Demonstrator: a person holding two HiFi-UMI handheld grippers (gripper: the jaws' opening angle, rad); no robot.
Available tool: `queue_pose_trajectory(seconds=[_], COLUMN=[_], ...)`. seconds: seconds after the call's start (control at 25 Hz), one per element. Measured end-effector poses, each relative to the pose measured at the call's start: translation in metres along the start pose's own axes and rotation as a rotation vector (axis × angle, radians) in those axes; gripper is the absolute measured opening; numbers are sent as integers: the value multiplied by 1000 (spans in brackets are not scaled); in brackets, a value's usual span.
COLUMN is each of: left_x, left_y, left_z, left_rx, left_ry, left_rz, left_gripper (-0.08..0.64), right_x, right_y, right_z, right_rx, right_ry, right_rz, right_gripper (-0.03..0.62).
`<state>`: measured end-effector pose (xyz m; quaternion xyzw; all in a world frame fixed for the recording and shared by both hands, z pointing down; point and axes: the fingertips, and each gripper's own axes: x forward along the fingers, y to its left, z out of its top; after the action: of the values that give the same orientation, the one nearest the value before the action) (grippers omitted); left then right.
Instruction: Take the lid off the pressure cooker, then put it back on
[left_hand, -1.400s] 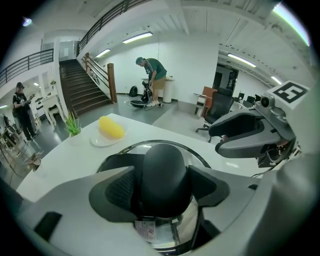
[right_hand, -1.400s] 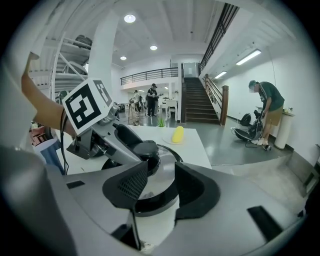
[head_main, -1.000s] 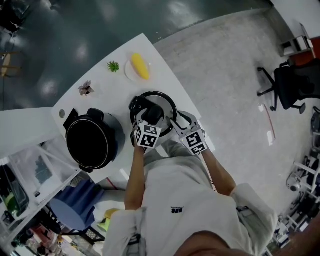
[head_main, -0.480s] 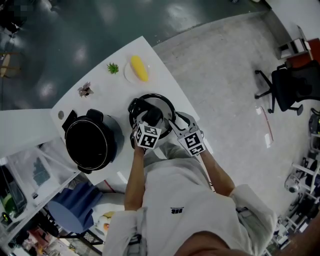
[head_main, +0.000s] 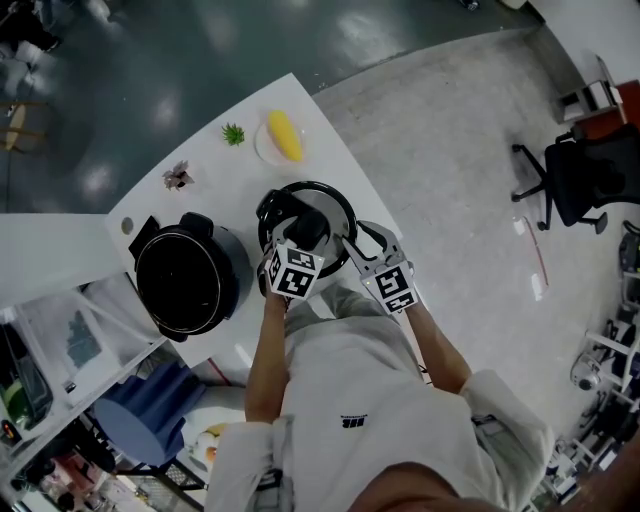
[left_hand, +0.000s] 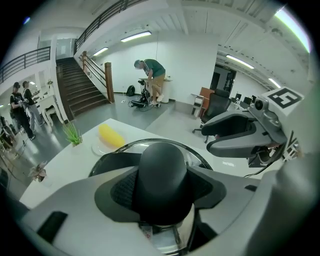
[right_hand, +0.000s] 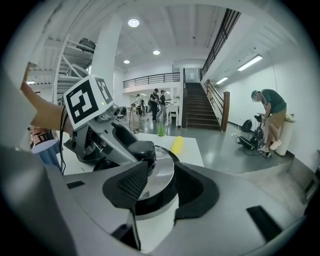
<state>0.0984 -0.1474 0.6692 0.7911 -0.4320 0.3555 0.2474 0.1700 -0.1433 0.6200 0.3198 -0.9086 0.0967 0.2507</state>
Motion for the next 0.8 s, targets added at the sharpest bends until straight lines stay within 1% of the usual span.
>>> queue_pose_trajectory(seconds=[0.24, 0.48, 0.64, 0.8], left_x=[-29, -60, -84, -108], left_y=[-1, -8, -9, -5], left_z=[21, 48, 66, 78], left_rx=[14, 33, 25, 13], left_ry=[-23, -64, -90, -95], left_rz=[-10, -20, -22, 0], left_gripper=[287, 287, 287, 287], right_x=[-12, -31, -43, -52], right_y=[7, 14, 17, 22], right_z=[35, 74, 97, 118], right_rx=[-36, -68, -106, -136], right_ry=[-53, -104, -137, -164], right_rz=[8, 49, 79, 105], right_gripper=[166, 166, 166, 166])
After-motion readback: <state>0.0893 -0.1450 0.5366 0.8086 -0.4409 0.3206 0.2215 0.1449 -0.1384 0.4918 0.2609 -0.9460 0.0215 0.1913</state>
